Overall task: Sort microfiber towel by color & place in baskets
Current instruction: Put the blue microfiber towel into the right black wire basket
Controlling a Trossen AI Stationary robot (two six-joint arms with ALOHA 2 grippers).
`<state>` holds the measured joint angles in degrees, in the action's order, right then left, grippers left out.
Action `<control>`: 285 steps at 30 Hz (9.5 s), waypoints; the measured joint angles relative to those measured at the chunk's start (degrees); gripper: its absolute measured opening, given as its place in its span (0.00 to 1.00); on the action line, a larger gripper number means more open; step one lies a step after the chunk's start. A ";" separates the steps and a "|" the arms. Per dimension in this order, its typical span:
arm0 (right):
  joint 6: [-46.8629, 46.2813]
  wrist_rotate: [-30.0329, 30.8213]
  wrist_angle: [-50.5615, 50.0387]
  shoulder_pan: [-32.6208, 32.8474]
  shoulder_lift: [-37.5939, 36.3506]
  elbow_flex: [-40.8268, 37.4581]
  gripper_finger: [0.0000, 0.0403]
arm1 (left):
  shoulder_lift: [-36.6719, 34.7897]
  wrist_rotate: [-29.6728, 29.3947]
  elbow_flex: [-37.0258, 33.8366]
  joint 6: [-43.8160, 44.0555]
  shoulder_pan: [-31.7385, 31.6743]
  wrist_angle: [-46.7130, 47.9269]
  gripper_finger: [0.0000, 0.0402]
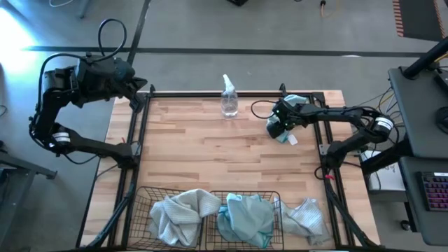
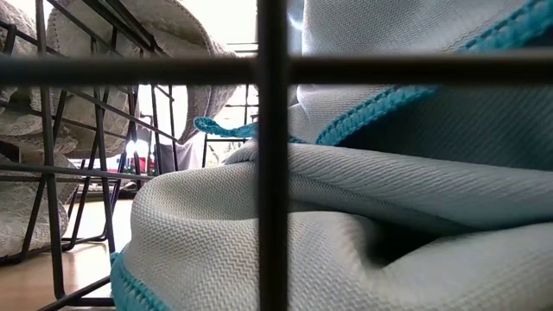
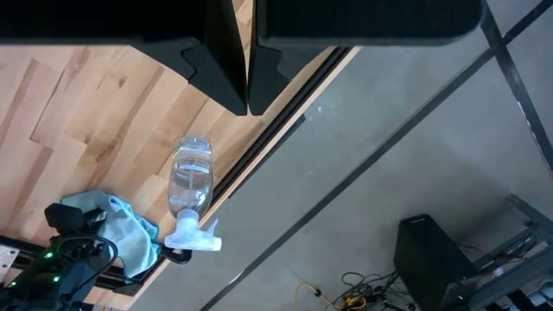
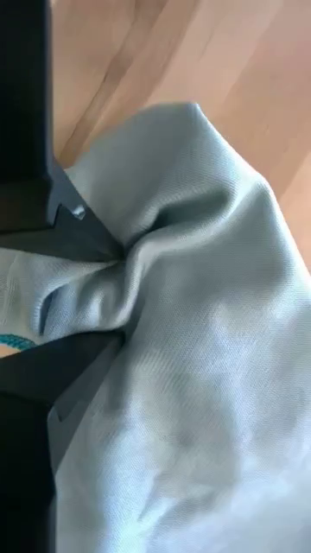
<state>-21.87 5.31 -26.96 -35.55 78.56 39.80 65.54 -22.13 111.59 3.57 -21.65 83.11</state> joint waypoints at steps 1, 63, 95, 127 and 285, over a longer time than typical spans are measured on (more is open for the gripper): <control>0.01 -0.29 0.03 0.00 0.00 0.23 0.30 | 0.00 0.00 0.00 0.00 0.00 0.00 0.00; -18.29 -13.21 13.98 3.07 -34.51 0.73 0.03 | -0.53 0.01 0.00 -0.04 -0.01 0.03 0.00; -4.41 -12.79 12.04 28.66 -17.79 39.82 0.03 | -4.87 0.00 0.02 0.62 -0.02 0.40 0.00; -4.35 -11.37 15.90 63.17 1.67 57.48 0.03 | -18.25 0.14 0.02 5.88 0.00 2.04 0.00; -8.48 -27.48 -23.28 57.66 19.82 56.40 0.38 | -23.78 5.14 0.02 14.54 0.00 2.00 0.00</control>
<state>-30.35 -22.17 -50.24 22.11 98.39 96.20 41.76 -16.99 111.61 18.11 -21.65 85.11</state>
